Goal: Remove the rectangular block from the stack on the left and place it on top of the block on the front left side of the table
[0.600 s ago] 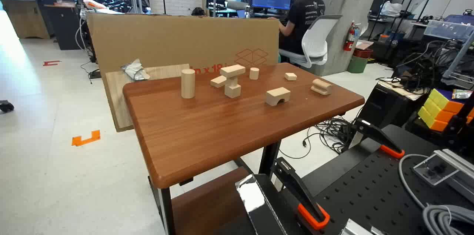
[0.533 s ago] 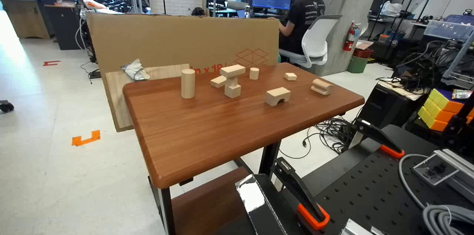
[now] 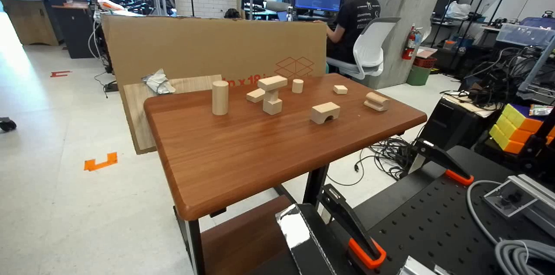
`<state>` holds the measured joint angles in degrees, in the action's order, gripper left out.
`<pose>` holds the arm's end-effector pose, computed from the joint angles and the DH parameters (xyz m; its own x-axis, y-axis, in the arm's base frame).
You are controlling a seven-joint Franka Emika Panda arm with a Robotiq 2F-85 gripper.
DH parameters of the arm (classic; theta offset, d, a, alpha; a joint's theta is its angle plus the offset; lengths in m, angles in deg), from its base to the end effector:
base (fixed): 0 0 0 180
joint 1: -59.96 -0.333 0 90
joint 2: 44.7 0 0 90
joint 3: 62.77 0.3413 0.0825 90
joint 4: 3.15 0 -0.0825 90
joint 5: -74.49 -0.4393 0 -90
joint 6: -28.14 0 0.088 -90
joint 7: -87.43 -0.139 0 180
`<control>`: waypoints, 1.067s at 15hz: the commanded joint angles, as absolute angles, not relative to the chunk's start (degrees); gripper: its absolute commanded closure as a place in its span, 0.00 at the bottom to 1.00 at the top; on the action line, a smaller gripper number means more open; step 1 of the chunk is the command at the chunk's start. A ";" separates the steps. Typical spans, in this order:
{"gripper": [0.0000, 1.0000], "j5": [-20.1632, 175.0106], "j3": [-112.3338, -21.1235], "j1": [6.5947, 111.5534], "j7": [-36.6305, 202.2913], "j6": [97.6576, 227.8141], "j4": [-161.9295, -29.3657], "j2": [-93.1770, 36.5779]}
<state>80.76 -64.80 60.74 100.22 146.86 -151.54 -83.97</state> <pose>0.3993 -0.0280 0.4612 0.9629 0.2288 0.1429 0.2134 -0.9701 0.1154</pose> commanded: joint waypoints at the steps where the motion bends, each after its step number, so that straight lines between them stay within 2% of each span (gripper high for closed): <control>1: 0.00 81.14 -65.30 60.14 99.88 146.64 -151.39 -83.96; 3: 0.00 81.14 -65.29 60.14 99.88 146.64 -151.39 -83.96; 7: 0.00 80.43 -64.27 59.10 99.20 147.22 -148.86 -76.17; 16: 0.00 79.40 -61.02 55.21 99.98 159.21 -139.37 -50.39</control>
